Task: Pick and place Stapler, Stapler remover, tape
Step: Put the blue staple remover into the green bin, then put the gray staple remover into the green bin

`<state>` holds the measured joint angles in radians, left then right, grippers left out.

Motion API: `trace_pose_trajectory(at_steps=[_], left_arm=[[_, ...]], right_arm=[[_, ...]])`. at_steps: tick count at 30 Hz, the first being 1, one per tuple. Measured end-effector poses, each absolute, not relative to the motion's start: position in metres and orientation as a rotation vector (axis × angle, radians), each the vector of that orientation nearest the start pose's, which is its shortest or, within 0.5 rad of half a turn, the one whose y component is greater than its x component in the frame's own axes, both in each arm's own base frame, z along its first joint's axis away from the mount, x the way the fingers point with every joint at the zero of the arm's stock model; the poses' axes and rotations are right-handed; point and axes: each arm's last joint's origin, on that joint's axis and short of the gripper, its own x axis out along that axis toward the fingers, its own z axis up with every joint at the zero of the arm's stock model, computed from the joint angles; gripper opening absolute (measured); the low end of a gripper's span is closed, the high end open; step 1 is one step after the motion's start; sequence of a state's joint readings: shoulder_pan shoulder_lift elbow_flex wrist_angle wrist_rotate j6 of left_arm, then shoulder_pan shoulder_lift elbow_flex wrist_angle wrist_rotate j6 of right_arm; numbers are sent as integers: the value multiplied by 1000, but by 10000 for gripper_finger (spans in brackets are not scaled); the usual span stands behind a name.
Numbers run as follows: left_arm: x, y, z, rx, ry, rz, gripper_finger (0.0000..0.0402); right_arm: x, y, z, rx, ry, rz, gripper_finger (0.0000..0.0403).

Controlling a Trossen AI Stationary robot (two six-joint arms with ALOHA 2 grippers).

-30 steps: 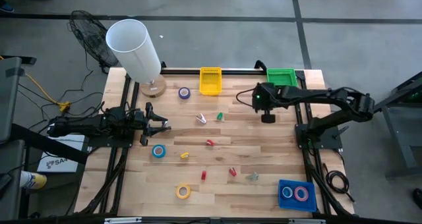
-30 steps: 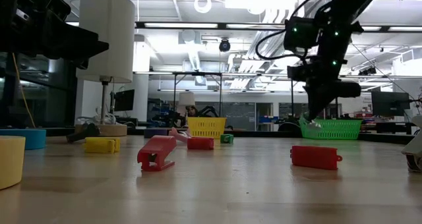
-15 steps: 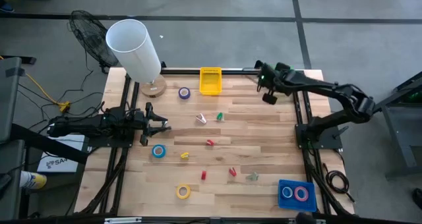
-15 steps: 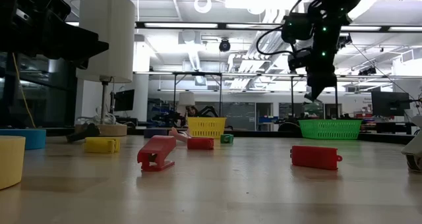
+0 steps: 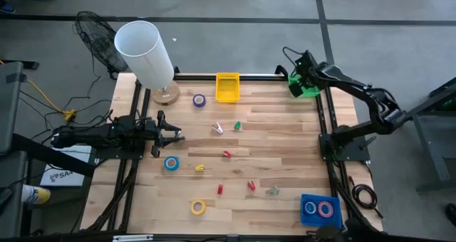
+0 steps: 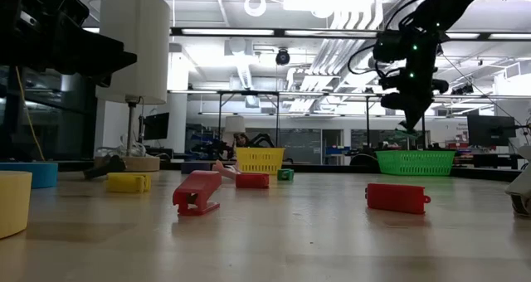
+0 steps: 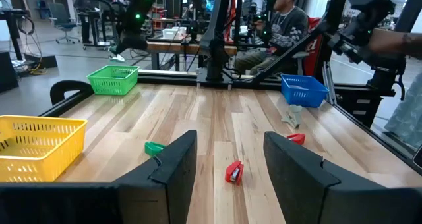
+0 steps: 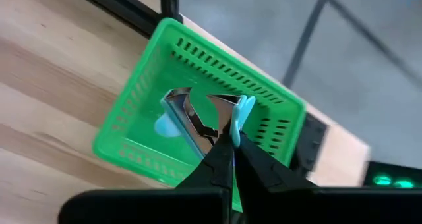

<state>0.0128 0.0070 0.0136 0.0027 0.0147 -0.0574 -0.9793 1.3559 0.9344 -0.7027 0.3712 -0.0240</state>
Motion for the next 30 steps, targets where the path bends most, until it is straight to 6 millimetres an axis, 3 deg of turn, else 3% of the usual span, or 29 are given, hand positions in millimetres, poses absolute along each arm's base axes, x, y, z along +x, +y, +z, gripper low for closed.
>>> trace_pose_trajectory(at_steps=[11,20,30], left_arm=[[97,1,168,-57,-9,-2,175],[97,1,168,-57,-10,-3,175],[97,1,168,-58,-10,-2,175]], right_arm=[[128,-243,207,505,1089,-1165,0],[129,-249,196,553,1102,-1181,3],[129,-247,195,590,1098,-1200,78]])
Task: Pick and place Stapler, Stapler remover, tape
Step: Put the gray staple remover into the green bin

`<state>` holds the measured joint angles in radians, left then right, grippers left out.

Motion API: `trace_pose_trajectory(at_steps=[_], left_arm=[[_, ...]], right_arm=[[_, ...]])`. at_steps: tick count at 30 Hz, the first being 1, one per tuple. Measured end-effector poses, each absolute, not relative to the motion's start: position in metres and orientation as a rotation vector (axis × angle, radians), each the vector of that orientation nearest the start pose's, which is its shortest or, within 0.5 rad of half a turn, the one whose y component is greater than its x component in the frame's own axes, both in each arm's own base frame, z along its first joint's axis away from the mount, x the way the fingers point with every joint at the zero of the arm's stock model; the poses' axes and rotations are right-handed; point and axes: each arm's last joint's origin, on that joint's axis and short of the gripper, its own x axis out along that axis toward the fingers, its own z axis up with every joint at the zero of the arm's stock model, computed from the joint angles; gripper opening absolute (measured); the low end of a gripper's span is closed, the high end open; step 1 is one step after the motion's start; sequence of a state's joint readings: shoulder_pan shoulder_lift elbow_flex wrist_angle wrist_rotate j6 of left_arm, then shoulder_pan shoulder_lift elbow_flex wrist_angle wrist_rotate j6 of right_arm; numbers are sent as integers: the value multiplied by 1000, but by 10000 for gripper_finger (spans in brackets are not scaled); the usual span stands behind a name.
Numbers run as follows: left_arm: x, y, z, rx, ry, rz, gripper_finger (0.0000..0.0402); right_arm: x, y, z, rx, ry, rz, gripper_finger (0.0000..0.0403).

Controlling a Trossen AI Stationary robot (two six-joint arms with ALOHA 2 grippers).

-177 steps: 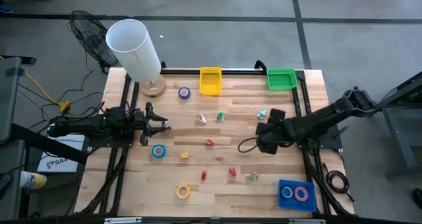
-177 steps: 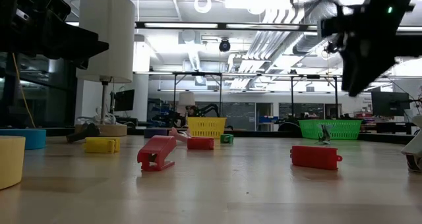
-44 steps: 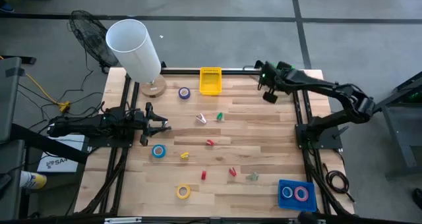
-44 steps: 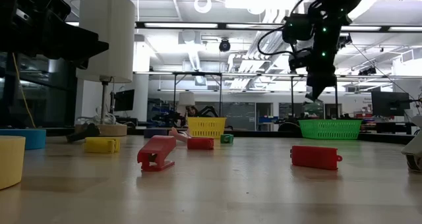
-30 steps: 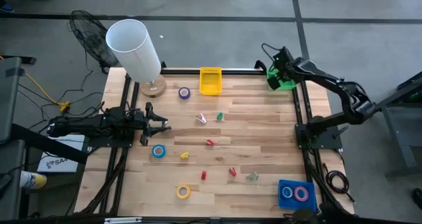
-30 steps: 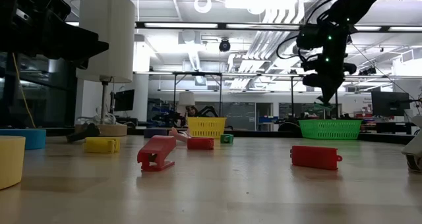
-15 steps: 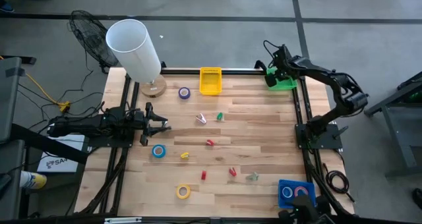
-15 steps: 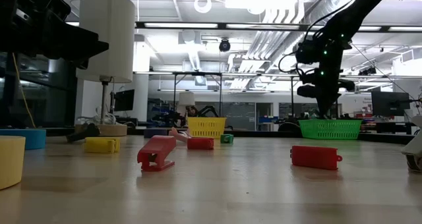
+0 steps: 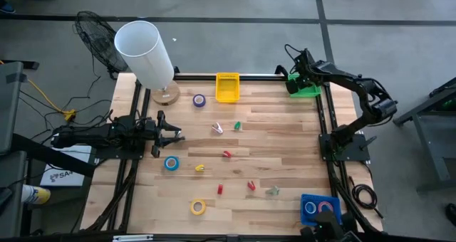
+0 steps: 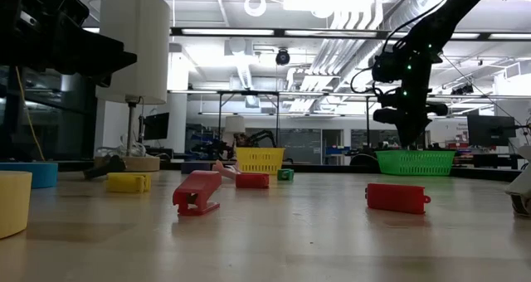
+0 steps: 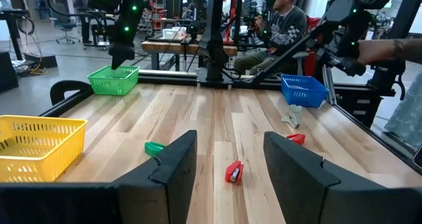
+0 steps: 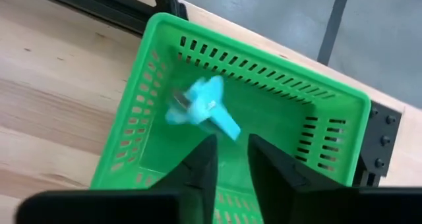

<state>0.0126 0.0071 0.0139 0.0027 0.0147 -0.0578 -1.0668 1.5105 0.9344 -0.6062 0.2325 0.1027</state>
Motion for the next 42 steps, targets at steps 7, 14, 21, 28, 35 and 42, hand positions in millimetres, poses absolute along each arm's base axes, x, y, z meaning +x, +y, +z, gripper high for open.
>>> trace_pose_trajectory(at_steps=[7,14,21,28,35,42], left_arm=[[97,1,168,-58,-10,-3,175],[97,1,168,-58,-9,-2,175],[97,1,168,-58,-9,-3,175],[97,1,168,-58,-10,-3,175],[97,1,168,-57,-10,-3,175],[97,1,168,-57,-9,-3,175]], right_arm=[[129,-241,204,639,1046,-1129,133],[128,-227,227,674,929,-989,151],[138,-198,253,598,852,-779,143],[155,-159,271,471,849,-585,142],[175,-118,271,425,942,-402,142],[196,-77,270,401,985,-250,142]])
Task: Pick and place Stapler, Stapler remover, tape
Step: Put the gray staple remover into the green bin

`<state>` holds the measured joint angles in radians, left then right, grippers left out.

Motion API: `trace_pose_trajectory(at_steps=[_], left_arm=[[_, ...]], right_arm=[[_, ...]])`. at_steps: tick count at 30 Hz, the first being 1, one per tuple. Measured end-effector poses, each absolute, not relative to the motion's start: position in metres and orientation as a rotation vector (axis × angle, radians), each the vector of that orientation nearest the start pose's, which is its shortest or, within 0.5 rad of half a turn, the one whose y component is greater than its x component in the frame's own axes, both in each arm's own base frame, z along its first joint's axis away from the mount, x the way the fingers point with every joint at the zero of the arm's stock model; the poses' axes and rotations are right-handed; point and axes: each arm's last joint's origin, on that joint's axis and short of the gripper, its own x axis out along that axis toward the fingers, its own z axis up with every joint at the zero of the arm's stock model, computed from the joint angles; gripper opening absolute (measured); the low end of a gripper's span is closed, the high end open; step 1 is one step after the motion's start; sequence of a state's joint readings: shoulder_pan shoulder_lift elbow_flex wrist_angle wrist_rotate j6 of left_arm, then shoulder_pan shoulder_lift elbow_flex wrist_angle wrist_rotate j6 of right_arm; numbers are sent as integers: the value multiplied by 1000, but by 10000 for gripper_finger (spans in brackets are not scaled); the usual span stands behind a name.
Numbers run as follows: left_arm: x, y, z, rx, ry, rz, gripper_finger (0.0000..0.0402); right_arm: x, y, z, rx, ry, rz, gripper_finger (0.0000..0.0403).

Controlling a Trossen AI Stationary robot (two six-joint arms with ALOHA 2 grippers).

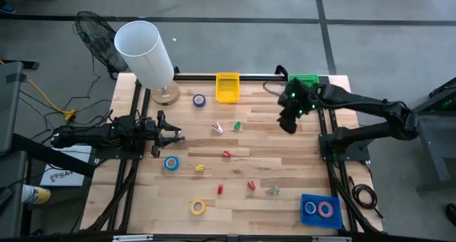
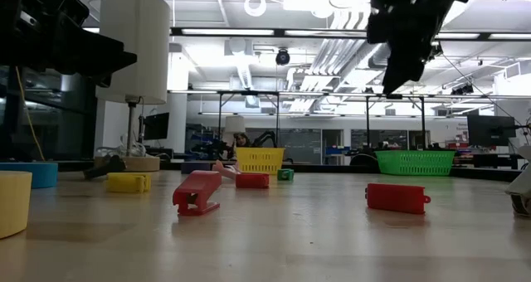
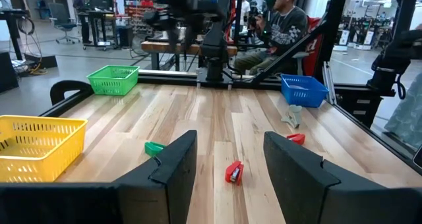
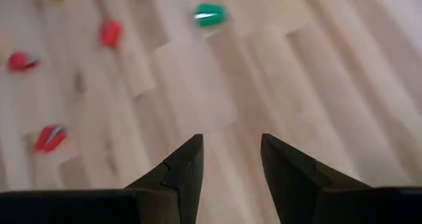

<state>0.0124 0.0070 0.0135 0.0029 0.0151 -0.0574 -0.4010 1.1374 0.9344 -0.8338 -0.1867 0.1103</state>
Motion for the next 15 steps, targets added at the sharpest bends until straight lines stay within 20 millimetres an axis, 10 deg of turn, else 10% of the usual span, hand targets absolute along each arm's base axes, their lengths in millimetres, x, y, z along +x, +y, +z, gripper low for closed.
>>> trace_pose_trajectory(at_steps=[15], left_arm=[[97,1,168,-57,-10,-2,175]], right_arm=[[218,13,274,238,954,-48,142]])
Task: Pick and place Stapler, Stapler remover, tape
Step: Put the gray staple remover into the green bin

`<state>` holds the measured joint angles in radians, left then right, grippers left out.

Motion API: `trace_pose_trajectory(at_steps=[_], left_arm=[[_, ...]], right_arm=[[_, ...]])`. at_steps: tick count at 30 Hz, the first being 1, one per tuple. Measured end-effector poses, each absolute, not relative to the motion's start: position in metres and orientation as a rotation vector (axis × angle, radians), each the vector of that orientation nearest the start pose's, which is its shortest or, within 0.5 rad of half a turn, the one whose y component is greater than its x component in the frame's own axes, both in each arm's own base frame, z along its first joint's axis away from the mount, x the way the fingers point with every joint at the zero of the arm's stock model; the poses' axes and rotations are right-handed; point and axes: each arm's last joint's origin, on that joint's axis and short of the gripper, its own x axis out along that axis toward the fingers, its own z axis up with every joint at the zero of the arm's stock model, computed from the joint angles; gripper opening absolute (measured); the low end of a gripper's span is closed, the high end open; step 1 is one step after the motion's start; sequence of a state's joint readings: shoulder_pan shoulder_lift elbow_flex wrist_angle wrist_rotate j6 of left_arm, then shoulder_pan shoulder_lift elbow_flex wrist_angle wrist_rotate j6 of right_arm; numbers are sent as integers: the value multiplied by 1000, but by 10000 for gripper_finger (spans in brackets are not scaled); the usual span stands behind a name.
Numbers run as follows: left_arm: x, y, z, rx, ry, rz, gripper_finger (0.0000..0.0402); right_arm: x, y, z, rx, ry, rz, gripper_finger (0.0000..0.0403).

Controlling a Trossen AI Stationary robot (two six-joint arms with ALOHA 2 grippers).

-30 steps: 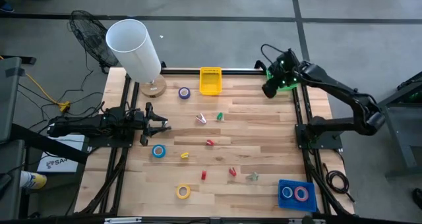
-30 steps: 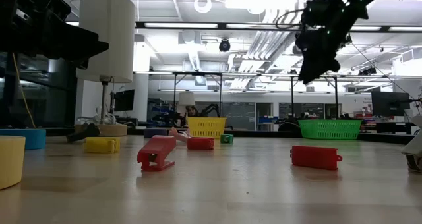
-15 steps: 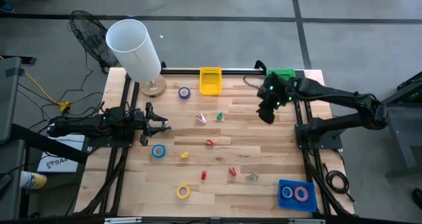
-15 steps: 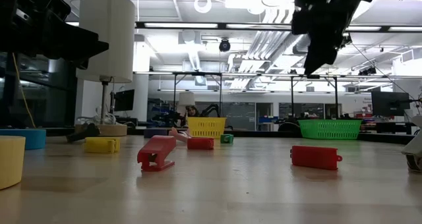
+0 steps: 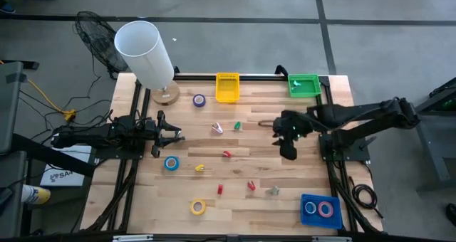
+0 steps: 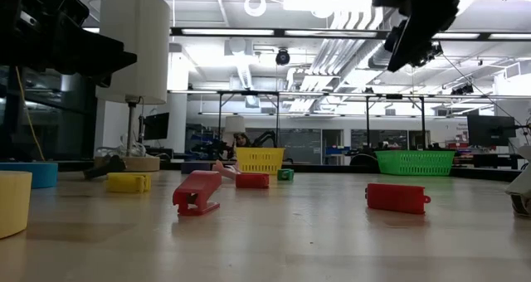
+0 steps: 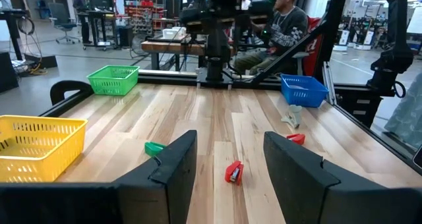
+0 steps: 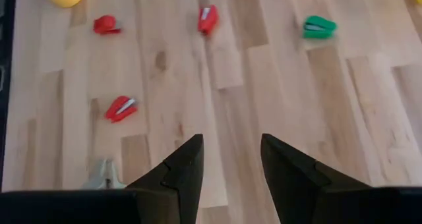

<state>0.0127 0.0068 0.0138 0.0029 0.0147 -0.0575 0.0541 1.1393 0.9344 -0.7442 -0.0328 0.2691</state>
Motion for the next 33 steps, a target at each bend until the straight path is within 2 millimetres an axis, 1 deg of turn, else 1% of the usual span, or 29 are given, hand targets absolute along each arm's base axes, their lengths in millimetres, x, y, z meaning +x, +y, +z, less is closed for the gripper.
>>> trace_pose_trajectory(at_steps=[4,7,10,14,19,23,26,28,33], left_arm=[[97,1,168,-58,-9,-2,175],[97,1,168,-58,-9,-3,175],[97,1,168,-58,-10,-3,175],[97,1,168,-58,-10,-2,175],[97,1,168,-58,-10,-2,175],[97,1,168,-57,-10,-3,175],[97,1,168,-57,-9,-3,175],[97,1,168,-58,-9,-3,175],[97,1,168,-58,-9,-2,175]], right_arm=[[216,36,274,226,943,-37,142],[217,53,269,218,962,-39,142],[224,70,258,197,997,-29,142],[239,91,238,166,1037,23,142],[256,112,212,195,1083,86,142],[262,125,195,220,1131,113,147],[264,130,186,226,1171,106,160],[267,134,185,220,1185,107,174],[281,143,191,214,1214,121,215]])
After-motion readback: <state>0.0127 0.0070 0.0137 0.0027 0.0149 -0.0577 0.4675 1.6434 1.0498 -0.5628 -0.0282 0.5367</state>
